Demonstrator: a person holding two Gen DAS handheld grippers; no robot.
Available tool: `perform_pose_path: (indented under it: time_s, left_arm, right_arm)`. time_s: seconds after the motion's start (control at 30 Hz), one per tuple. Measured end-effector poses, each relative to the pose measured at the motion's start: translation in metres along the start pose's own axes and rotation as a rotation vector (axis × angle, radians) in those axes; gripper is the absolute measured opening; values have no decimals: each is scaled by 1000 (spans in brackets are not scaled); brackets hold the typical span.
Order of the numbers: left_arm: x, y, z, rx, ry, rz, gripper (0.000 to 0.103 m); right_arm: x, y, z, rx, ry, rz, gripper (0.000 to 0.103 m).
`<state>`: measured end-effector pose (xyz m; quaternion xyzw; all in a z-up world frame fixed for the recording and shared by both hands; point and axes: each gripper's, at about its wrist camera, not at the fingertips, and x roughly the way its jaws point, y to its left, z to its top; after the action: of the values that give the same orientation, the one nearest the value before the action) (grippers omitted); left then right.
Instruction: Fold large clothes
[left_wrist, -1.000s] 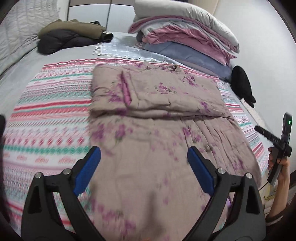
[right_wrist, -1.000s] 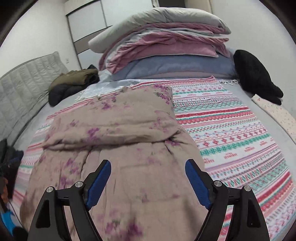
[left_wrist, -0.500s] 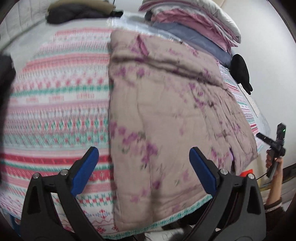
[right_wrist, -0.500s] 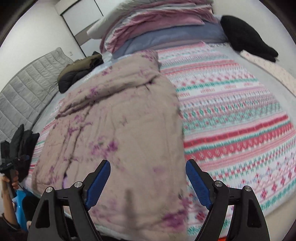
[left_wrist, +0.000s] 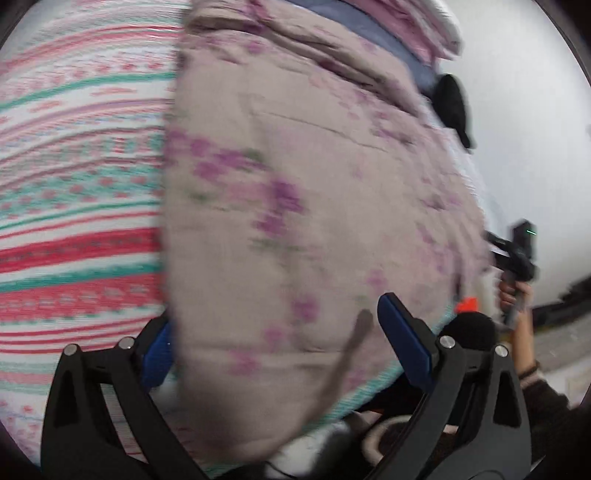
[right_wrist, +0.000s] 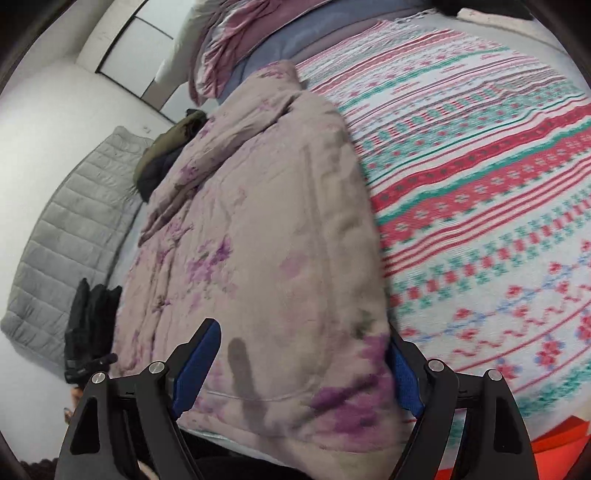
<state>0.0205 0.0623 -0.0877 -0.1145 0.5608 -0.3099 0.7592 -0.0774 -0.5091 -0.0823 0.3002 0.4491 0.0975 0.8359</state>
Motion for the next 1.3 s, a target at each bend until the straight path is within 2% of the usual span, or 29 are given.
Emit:
perform_pose_path:
  time_s: [0.07,0.2,0.27,0.33,0.37,0.4,0.43,0.53,0.67,0.8,1.0,1.17,1.3]
  left_arm:
    - [7,-7,-2,9,9,-53,98]
    - [12,-13,-2,11,-34,-51,97]
    - [11,-12,-1,-16,-57,-53,89]
    - [6,-5,1,-51,-72,-52,64]
    - [4,0,2,-69,-73,-57,58]
    - [2,1,1,-90,-74,-67,42]
    - [1,0,2,-109,-74,-87,31]
    - [-9,-14,7,-82,-118,-79,25]
    - [-47,-43,16,-31,-253,-116,23]
    - [-94,-66,22,11,-399,-121,22]
    - [-164,-79,4,48,-557,-192,21]
    - [-224,-104,-26,140,-632,-216,22]
    - [-244,-114,-37,211,-637,-206,25]
  right_arm:
    - [9,11,-1,-34,12,-18,84]
    - [20,21,-2,-36,15,8,83]
    - [22,20,-2,-15,6,10,68]
    - [26,19,-1,17,14,24,40]
    - [29,21,-2,26,21,39,36]
    - [31,26,-3,14,19,40,33]
    - [31,32,-3,-5,12,27,30]
    - [24,61,1,-71,-33,42,26]
    - [-7,92,13,-110,-145,133,24]
    - [-37,128,23,-148,-251,199,23]
    - [-83,172,19,-227,-365,306,23]
    - [-140,199,-7,-320,-431,335,23]
    - [-175,208,-21,-366,-459,327,23]
